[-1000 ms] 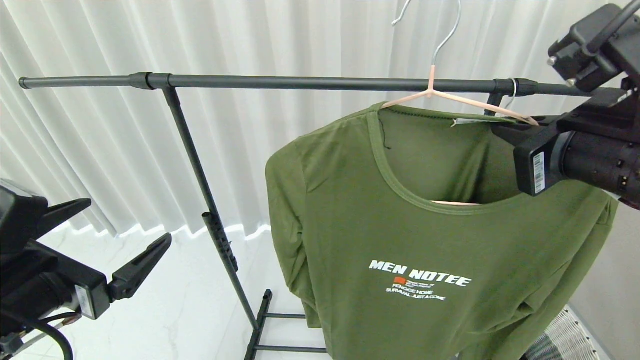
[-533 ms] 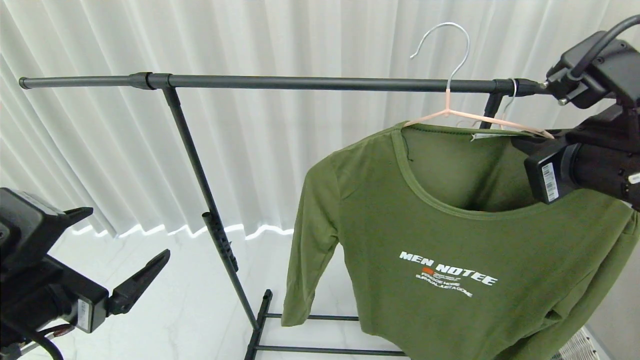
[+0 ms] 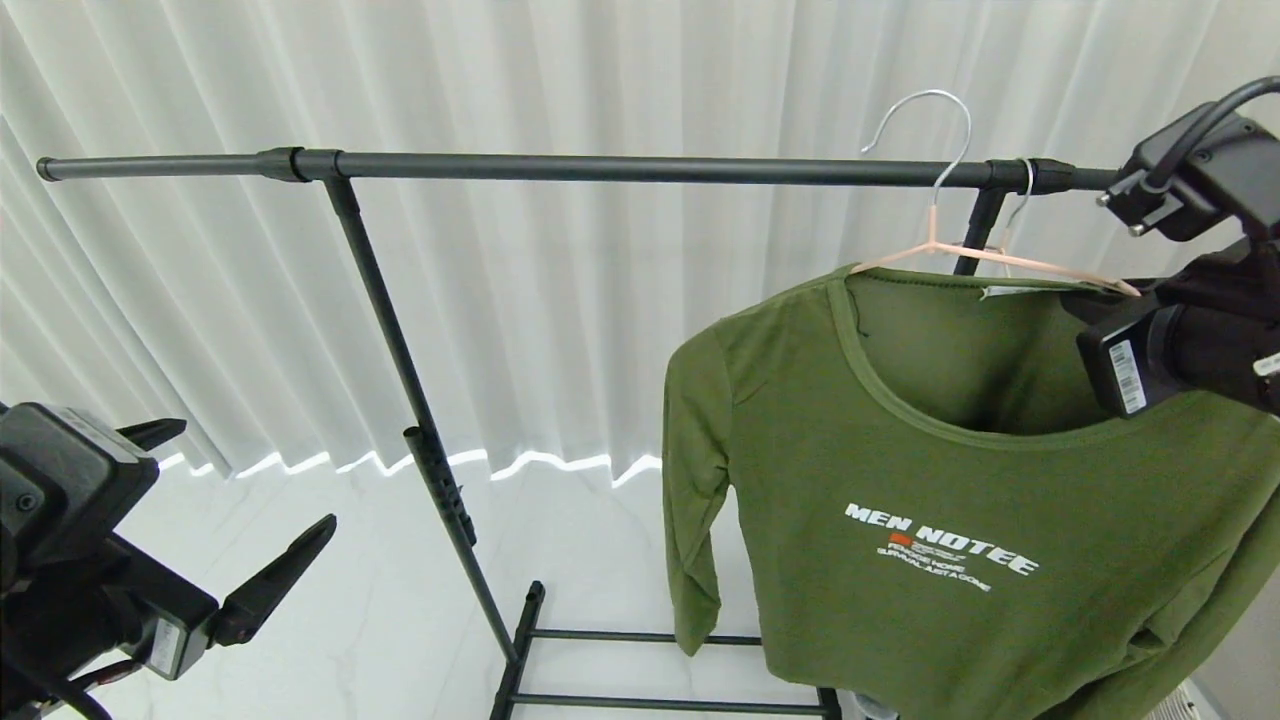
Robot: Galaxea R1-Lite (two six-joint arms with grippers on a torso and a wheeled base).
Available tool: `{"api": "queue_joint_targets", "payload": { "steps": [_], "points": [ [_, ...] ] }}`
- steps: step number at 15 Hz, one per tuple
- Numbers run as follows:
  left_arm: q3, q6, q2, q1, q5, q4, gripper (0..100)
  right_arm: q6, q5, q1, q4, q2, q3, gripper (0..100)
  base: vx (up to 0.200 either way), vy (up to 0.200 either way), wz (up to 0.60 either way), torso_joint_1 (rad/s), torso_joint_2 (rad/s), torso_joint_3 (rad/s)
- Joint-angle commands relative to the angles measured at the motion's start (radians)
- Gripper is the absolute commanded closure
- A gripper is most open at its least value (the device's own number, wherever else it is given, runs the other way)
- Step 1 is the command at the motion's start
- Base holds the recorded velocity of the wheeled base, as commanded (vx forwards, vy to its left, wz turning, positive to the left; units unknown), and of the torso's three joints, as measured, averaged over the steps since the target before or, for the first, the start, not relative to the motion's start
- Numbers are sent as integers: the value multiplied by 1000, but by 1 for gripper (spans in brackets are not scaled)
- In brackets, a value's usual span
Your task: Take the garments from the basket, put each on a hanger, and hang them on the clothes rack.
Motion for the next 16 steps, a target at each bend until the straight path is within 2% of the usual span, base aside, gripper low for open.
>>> {"api": "queue_joint_targets", "payload": {
  "steps": [1,6,10,15,16],
  "points": [
    [0,0,2,-1,0,0,0,-1,0,-3,-1,-21,25,100,0,200,0,-7,7,7],
    [-4,2,7,-1,-1,0,0,1,0,-49,-1,-38,36,100,0,200,0,1,3,0],
    [-2,2,5,-1,-3,0,0,-1,-8,-69,-1,-41,59,100,0,0,0,0,0,0],
    [-2,2,-2,-32,2,0,0,21,-187,-70,-21,-9,74,100,0,0,0,0,0,0],
    [-2,2,-1,-32,2,0,0,33,-216,-70,-41,7,72,100,200,0,0,7,2,-7]
  ]
}}
